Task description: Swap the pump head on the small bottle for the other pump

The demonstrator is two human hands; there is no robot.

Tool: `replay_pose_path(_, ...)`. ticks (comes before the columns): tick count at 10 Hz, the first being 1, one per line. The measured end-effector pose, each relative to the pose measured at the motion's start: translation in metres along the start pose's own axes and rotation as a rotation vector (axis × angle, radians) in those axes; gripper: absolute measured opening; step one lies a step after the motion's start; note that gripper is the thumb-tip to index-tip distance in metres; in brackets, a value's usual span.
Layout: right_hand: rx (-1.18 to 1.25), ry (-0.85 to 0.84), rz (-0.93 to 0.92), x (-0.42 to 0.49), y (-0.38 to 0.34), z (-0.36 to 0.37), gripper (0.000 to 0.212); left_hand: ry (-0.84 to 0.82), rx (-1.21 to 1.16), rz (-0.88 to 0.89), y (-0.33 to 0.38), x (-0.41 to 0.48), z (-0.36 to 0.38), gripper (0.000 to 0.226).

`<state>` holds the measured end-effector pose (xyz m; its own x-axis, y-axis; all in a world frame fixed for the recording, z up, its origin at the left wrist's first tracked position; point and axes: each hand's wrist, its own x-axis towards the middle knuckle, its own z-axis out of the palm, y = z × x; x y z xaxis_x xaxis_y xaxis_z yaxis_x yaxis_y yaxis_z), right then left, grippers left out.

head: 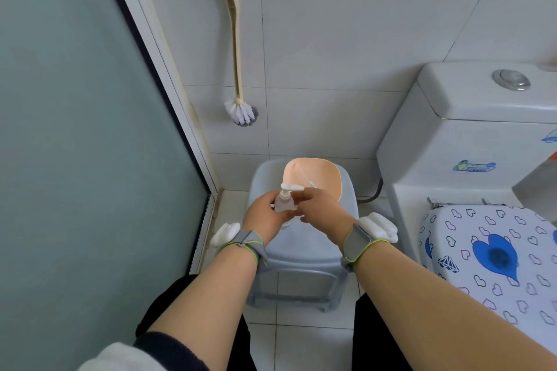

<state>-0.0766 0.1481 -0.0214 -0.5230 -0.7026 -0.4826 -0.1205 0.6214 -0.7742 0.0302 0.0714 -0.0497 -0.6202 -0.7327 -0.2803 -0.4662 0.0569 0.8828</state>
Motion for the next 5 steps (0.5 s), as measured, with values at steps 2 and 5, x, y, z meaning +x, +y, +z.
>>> replay_pose_path(2,-0.036,0.029,0.004,-0.005,-0.001,-0.006,0.048,-0.004,0.115,-0.081,0.001,-0.001,-0.005,0.058)
replay_pose_path(5,-0.019,0.145,-0.036,-0.031,-0.015,-0.029,0.022,0.085,0.024,-0.134,0.026,-0.016,-0.025,0.065)
